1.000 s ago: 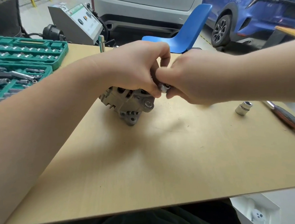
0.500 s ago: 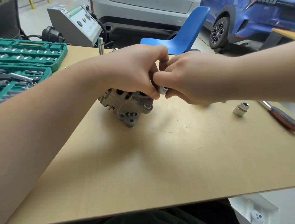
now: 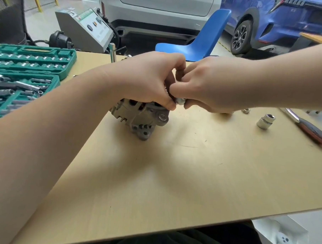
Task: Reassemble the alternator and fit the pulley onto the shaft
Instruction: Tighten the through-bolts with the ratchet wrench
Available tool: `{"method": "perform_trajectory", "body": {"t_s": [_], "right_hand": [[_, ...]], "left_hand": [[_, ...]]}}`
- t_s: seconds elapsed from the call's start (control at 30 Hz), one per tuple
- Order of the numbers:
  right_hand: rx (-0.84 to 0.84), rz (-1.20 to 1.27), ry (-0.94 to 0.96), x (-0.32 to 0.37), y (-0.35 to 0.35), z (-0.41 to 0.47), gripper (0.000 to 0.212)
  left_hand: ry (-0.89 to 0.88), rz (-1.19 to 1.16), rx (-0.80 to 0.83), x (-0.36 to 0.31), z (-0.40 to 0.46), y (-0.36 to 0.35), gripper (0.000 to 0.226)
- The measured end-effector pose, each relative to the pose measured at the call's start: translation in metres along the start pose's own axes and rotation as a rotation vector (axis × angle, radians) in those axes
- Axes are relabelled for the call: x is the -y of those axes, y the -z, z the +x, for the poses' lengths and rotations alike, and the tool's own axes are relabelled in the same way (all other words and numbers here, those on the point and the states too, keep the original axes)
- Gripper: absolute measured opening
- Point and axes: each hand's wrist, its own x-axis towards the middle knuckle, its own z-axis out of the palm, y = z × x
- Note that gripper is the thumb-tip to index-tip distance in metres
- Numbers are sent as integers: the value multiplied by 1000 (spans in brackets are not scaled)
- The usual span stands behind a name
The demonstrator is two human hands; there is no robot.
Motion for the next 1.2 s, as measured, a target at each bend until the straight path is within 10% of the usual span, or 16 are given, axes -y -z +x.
{"method": "perform_trajectory", "body": {"t_s": [0.23, 0.53, 0.8, 1.03, 1.2], "right_hand": [[101, 969, -723, 20, 3, 8, 32], [-52, 53, -12, 3, -3, -2, 14], [-7, 897, -717, 22, 0, 7, 31], [-124, 13, 83, 4, -3, -3, 13], [-7, 608, -574, 22, -4, 6, 23]], "left_hand": [[4, -39, -4, 0, 1, 1, 57], [7, -22, 5, 1, 2, 2, 62], [-10, -23, -7, 2, 2, 2, 59], [-14, -3, -2, 0, 1, 2, 61], [-16, -15, -12, 0, 0, 0, 63]]}}
